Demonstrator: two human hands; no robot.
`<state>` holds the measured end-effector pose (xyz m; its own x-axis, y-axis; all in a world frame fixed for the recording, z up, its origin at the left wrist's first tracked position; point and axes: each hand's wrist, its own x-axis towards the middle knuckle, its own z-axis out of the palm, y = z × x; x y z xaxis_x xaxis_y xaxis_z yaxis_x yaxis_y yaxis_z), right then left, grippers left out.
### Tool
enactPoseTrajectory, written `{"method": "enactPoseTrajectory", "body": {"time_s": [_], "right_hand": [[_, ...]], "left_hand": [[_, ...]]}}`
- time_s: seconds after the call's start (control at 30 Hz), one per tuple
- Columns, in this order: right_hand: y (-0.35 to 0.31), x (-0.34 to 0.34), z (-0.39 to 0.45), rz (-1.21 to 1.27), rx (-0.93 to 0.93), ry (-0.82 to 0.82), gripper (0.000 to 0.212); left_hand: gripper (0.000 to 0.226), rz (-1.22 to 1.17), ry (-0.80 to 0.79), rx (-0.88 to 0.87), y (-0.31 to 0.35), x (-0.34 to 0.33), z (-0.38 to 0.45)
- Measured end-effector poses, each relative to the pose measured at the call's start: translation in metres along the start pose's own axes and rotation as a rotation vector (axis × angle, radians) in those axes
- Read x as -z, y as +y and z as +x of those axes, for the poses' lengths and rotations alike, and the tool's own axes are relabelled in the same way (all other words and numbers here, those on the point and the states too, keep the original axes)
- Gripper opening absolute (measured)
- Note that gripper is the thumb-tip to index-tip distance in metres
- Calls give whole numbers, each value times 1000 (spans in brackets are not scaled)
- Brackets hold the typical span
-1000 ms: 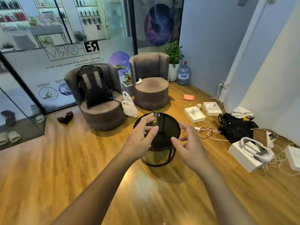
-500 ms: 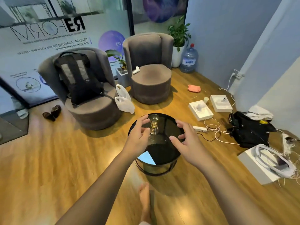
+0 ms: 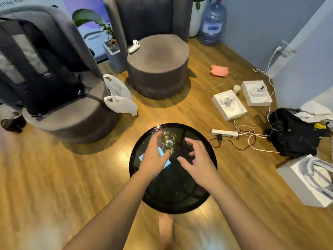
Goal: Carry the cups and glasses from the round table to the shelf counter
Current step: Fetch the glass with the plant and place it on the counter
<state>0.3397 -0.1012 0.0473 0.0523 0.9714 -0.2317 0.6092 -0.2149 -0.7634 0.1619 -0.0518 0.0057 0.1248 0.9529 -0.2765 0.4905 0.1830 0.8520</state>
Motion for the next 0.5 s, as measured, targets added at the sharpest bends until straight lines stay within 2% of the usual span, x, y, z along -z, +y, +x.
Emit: {"method": "enactPoseTrajectory", "body": {"time_s": [0.27, 0.5], "right_hand": [[67, -79, 110, -43, -107, -75, 82], [114, -128, 169, -110, -152, -84, 106]], "left_hand": [[99, 9, -35, 224, -98, -51, 94], [98, 26, -32, 240, -160, -85, 139]]}}
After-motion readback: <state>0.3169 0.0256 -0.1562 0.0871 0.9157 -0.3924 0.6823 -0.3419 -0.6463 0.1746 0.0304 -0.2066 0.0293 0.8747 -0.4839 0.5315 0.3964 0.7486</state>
